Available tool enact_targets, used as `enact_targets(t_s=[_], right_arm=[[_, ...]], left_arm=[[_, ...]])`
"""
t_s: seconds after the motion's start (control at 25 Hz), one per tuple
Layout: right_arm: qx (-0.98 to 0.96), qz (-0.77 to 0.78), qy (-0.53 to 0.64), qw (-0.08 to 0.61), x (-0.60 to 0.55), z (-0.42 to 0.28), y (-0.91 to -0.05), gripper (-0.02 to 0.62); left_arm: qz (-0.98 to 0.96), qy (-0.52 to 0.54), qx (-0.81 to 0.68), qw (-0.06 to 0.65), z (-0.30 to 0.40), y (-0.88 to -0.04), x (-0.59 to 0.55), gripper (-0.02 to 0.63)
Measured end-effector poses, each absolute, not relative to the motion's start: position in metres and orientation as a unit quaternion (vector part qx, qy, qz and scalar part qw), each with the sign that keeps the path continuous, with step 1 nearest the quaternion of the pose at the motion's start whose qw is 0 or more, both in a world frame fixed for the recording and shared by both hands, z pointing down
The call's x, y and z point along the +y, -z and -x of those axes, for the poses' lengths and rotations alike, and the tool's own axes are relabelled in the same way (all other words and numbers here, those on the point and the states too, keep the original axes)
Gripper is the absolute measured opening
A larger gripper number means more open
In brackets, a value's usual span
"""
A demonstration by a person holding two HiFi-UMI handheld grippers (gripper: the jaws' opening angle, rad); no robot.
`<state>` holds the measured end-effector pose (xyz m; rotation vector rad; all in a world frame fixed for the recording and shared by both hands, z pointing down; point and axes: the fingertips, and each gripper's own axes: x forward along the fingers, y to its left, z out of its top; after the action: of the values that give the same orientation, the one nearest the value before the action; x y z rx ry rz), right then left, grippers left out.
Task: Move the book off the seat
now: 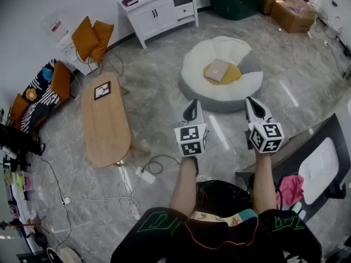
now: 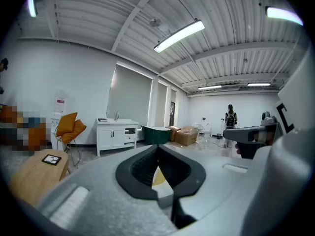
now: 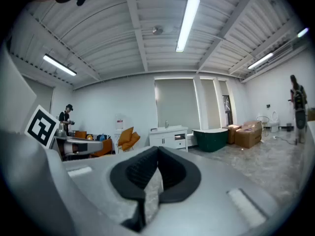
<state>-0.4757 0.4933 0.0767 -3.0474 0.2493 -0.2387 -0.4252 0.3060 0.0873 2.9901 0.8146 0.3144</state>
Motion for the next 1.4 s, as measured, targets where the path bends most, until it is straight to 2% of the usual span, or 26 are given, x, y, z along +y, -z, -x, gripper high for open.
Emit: enact_targets(t_s=[0.6,1.08,1.4], right_arm=[[0.083,0.991,0.066,0.076,0.465,0.429,-0.079,0.003],[0.104,0.984,0.074,0.125,0.473,0.381,-0.094,0.003],[0.091,0.982,0.098,0.136,0.495,0.301,-0.119,0.003]], left_arm=[[-0.953,-0.090,0.280,0.074,0.379,-0.087,0.266,0.011],[-0.944,-0.130,0.298,0.059,0.336,-0.114,0.281,0.011],[-0.943,-0.155,0.290,0.045,0.265,-0.131,0.298,0.011]])
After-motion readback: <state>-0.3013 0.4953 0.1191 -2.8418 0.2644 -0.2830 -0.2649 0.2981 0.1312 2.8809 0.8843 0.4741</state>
